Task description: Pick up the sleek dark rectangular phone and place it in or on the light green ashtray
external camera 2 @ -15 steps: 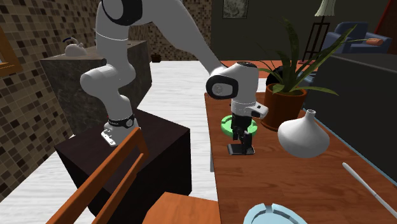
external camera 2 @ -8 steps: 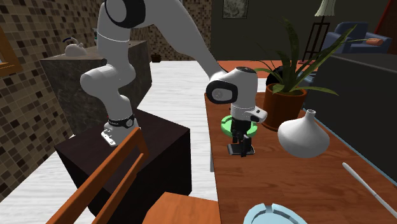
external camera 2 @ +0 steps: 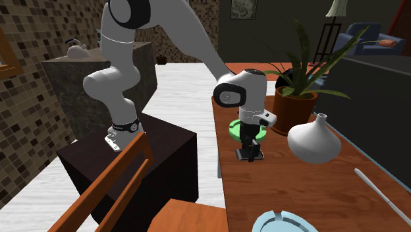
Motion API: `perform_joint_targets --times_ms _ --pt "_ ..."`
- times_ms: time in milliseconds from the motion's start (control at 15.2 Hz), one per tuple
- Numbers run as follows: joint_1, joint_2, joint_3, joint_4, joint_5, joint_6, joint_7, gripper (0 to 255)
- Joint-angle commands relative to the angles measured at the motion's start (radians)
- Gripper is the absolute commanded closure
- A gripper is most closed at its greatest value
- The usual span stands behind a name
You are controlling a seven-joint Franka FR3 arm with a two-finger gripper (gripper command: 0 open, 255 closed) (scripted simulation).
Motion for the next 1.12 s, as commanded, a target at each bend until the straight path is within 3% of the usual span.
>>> perform_joint_targets --times_ms 0,264,1056 --pt "0.000 0.001 0.000 -0.001 0.000 0.000 0.000 255" --pt "-0.001 0.002 -0.001 0.000 0.000 0.000 -0.001 255" --pt "-0.009 -0.115 0.012 0.016 0.025 -0.132 -0.022 255"
